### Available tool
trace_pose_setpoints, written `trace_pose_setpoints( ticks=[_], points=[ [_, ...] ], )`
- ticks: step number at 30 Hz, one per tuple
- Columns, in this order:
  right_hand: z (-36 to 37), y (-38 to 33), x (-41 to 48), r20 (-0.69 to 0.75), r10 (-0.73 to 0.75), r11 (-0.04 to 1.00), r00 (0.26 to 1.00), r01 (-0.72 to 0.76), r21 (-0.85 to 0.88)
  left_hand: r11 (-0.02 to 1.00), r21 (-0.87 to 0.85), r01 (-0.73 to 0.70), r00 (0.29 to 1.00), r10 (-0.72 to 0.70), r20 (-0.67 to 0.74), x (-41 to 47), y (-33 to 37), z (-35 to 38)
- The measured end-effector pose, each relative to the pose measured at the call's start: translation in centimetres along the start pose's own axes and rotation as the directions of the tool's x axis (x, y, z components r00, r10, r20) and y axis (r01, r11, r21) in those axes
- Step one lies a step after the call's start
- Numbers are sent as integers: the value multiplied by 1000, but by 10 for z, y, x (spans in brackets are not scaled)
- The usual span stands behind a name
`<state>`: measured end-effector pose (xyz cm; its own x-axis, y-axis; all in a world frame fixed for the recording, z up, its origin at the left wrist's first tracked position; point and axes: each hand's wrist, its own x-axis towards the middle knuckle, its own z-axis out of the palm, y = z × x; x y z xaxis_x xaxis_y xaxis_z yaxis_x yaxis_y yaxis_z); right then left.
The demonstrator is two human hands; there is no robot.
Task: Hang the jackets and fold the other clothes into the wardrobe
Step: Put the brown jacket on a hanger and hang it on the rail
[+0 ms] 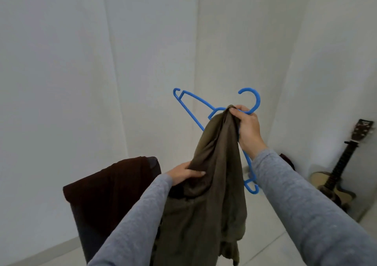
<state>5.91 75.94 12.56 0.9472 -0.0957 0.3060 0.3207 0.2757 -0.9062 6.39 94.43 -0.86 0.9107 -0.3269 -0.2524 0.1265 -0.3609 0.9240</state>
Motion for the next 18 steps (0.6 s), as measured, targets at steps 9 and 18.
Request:
trace_pose_setpoints(
  ticks=[9,18],
  points=[
    [-25,-15,11,-42,-28,999,999,29,32,995,-85,54,992,-44,118,-6,9,50],
    [-37,-10,2,-121,-27,999,992,22,-49,979,145,-144,987,153,-49,15,-13,58]
  ],
)
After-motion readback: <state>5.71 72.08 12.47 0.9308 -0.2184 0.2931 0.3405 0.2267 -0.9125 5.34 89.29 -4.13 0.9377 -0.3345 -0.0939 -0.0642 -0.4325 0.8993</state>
